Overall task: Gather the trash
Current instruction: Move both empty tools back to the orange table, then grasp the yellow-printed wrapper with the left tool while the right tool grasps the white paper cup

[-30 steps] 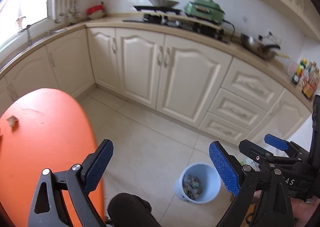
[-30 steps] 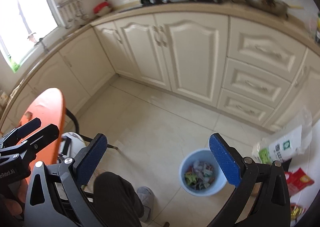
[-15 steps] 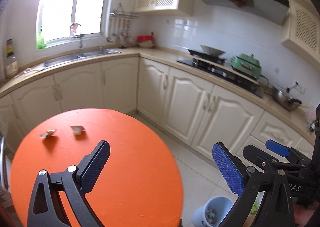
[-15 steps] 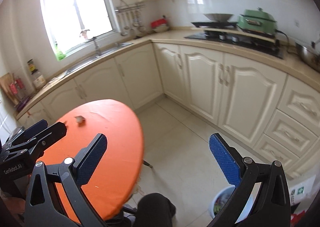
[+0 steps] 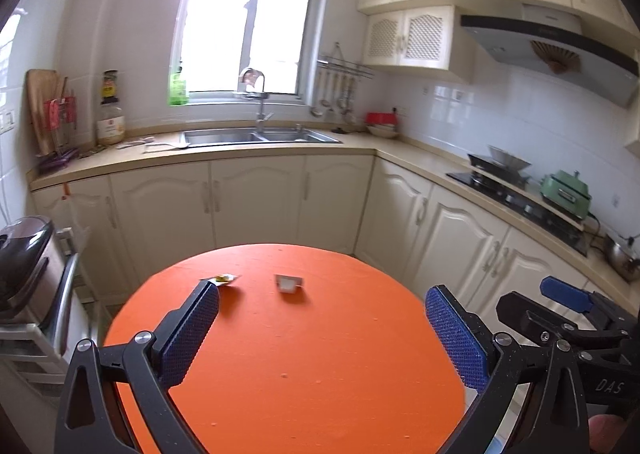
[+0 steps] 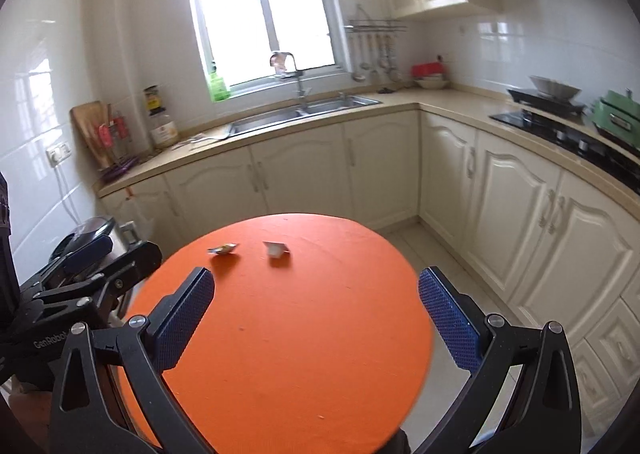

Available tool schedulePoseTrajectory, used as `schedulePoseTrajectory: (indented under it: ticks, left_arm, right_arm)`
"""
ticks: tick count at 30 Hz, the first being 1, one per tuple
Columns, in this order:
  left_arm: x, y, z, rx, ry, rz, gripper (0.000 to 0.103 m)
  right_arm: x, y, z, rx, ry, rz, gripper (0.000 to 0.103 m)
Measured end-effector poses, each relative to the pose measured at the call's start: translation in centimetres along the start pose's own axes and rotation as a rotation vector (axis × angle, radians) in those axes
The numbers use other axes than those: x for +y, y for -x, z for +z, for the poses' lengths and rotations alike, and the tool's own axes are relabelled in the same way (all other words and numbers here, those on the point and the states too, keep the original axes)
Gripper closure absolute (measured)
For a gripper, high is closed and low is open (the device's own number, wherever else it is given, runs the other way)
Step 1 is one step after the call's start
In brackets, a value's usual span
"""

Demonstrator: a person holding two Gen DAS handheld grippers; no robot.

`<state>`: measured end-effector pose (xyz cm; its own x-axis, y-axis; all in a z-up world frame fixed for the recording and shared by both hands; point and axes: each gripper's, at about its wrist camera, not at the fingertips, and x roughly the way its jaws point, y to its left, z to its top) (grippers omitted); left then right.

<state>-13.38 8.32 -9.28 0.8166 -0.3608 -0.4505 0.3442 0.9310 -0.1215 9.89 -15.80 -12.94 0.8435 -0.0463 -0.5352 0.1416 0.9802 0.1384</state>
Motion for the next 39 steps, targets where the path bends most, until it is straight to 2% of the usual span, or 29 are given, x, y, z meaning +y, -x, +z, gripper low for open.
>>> schedulePoseTrajectory:
  ticks: [8, 14, 17, 22, 29, 35, 39]
  left_arm:
    - [1.2, 0.5, -0.6, -0.012, 0.041, 0.117, 0.001]
    - [1.5, -3.4, -0.8, 0.038, 0.060, 0.180, 0.001]
    - [1.8, -6.6, -0.3, 0.083, 0.067, 0.198, 0.001]
    - [2.4, -13.8, 1.5, 0.170, 0.053, 0.216, 0.001]
    - [2.9, -26.3, 4.3, 0.294, -0.003, 0.237, 0.001]
    - [3.9, -38.1, 5.5, 0.409, -0.087, 0.258, 0.002]
    - [3.3, -44.6, 5.8, 0.459, -0.138, 0.257, 0.003]
  right_arm:
    - [4.6, -3.3, 1.0, 0.010, 0.080, 0.086, 0.000]
    - [5.8, -8.2, 1.1, 0.066, 0.102, 0.119, 0.000]
    - [5.9, -11.7, 1.0, 0.104, 0.109, 0.120, 0.000]
    - [4.9, -19.3, 0.6, 0.195, 0.100, 0.109, 0.000]
    - [3.5, -29.7, -0.6, 0.326, 0.073, 0.081, 0.003]
    - [2.8, -36.0, -1.7, 0.415, 0.059, 0.062, 0.021]
    - [3.3, -38.3, -1.9, 0.449, 0.082, 0.068, 0.034]
